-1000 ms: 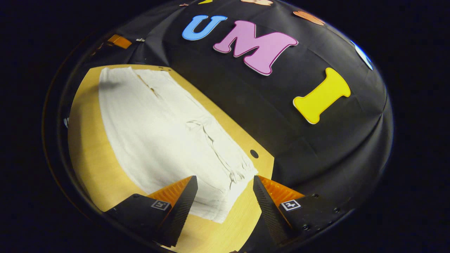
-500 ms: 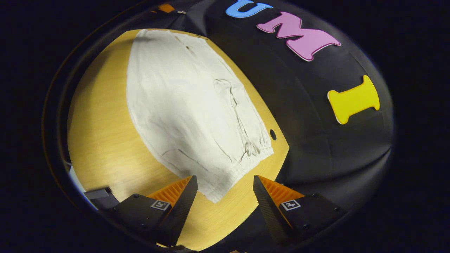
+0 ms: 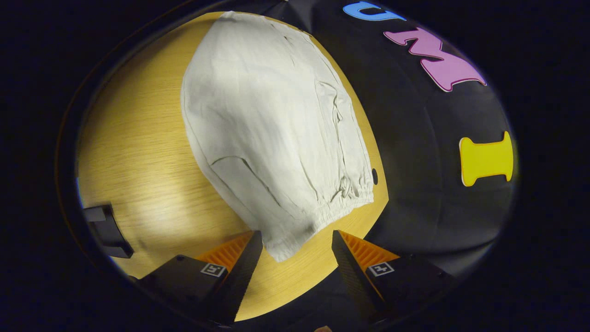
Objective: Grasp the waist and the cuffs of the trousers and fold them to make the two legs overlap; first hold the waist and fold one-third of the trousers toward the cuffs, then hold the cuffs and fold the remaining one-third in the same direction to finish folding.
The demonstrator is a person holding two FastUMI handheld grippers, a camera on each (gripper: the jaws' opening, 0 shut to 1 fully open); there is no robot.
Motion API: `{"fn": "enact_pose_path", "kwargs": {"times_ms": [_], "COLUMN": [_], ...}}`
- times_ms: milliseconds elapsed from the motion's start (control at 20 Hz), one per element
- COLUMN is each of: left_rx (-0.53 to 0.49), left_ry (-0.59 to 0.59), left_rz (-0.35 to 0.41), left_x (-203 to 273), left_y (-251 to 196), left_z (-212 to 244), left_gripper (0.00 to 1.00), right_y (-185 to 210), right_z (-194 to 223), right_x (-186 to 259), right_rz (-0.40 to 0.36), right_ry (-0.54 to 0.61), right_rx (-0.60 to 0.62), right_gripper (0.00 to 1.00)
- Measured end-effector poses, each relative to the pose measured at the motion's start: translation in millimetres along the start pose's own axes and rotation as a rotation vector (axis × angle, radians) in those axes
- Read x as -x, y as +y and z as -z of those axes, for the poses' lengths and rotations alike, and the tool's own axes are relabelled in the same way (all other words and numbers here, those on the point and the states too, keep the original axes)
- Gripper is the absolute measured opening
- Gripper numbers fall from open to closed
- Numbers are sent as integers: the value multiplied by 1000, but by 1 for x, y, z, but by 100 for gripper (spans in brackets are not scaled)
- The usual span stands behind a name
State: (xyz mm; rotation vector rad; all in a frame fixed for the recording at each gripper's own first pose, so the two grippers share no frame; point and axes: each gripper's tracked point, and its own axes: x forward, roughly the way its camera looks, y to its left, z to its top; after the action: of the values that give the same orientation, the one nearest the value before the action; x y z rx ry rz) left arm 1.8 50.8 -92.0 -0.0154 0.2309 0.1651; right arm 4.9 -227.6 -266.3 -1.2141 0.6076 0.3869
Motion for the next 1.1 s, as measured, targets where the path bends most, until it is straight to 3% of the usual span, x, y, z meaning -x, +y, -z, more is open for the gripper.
{"fn": "enact_pose_path", "kwargs": {"times_ms": [300,450,500,650,700,750,800,950,1100], "left_rx": [9,-3,0,-4,-18,-40,-66,-160,-320], "left_ry": [21,28,32,45,46,47,58,96,139], "left_rz": [-33,-54,-61,-84,-90,-100,-115,-125,-155], "left_x": [3,6,7,7,6,4,0,-11,-26], "left_y": [10,18,21,31,35,41,47,68,106], "left_z": [9,13,15,22,24,28,34,55,73], "left_gripper": [96,96,96,96,96,96,96,98,97], "right_y": [-7,-6,-3,2,2,2,1,1,2], "right_z": [-10,-10,-11,-10,-10,-9,-11,-11,-12], "right_x": [-21,-31,-33,-37,-38,-38,-40,-37,-39], "right_rz": [21,17,2,-32,-33,-36,-36,-55,-108], "right_ry": [14,44,55,78,79,81,77,102,141], "right_rx": [91,91,87,92,94,90,86,74,62], "right_gripper": [88,76,70,40,36,22,27,18,15]}}
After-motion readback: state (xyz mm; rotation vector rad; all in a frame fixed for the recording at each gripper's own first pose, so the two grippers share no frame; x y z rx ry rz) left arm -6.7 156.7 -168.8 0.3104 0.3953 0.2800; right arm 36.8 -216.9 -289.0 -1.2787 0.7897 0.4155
